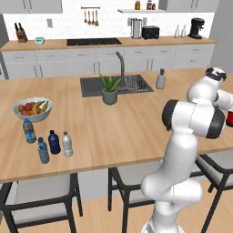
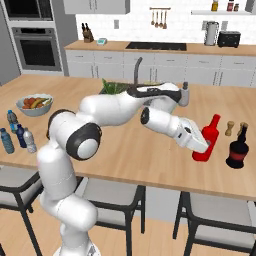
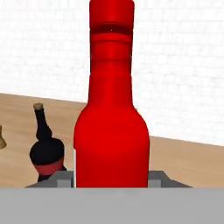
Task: Move the plastic bottles in the middle to the plastics group, and the glass bottles in the middle to the glass group.
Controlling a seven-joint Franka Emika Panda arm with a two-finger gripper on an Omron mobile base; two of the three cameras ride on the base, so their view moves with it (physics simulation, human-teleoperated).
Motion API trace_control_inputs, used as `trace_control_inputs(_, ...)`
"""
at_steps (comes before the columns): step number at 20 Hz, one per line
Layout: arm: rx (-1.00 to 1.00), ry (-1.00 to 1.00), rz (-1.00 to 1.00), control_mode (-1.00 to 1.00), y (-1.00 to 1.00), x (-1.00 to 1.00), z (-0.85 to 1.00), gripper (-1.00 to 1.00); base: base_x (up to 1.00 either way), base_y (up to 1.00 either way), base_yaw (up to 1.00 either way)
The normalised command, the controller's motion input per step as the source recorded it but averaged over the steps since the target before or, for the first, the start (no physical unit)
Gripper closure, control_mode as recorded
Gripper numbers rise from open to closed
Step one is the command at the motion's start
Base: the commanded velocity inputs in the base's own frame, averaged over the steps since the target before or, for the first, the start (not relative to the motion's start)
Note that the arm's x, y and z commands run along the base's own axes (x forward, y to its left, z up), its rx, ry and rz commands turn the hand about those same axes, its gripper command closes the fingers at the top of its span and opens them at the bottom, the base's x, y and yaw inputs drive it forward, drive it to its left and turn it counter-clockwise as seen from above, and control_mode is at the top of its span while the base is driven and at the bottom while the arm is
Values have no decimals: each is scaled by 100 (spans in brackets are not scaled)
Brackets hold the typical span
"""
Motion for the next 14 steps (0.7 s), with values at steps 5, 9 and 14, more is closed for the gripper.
trace_control_inputs(5,-31,0,-15,-100,37,-47,-40,100,0,0,0)
trace_control_inputs(9,-31,5,-1,-100,18,-1,-33,100,0,0,0)
trace_control_inputs(14,-27,14,0,-100,3,2,-15,100,0,0,0)
